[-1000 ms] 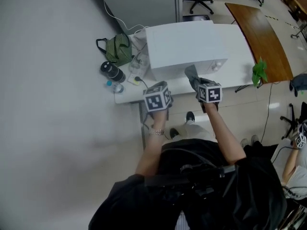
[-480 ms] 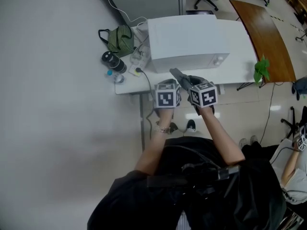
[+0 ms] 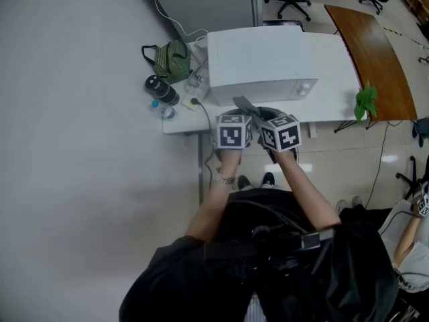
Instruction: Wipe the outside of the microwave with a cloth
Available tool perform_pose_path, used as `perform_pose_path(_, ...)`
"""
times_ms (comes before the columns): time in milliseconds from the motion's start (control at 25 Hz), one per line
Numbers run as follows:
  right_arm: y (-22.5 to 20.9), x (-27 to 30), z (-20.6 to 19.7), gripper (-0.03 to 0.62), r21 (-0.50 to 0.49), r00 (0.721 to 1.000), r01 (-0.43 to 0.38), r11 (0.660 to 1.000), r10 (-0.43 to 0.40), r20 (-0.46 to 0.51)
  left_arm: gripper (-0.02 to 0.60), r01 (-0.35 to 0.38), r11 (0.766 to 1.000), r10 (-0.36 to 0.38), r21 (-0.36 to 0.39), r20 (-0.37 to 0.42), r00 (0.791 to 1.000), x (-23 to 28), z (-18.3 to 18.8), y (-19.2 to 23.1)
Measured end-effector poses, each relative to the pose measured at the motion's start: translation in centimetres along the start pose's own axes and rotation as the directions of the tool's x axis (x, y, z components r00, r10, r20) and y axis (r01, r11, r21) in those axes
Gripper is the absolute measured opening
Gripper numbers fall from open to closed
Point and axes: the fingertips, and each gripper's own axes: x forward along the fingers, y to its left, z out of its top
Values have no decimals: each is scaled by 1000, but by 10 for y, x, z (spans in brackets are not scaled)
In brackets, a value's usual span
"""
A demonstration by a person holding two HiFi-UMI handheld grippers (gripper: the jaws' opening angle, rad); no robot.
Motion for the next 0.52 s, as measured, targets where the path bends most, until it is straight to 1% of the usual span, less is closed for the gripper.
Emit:
perform_pose_path(80, 7, -8, 10, 44, -4, 999, -20, 1000, 20, 26, -6, -7, 1000, 7, 3, 14, 1000, 0, 4, -1)
perform_pose_path(160, 9, -13, 16, 44, -26, 999, -18, 1000, 19, 38, -7, -10, 1000, 10, 6, 21, 1000, 0, 7, -5)
perform_pose_path(360, 5, -16, 9, 44, -25, 1000, -11, 1000, 12, 27, -6, 2, 1000, -3, 18, 13, 1000, 3, 2, -15)
perform_pose_path(520, 1, -17, 12, 44, -23, 999, -14, 1000, 14, 33, -6, 22, 1000, -22, 21, 19, 1000, 5, 8, -20)
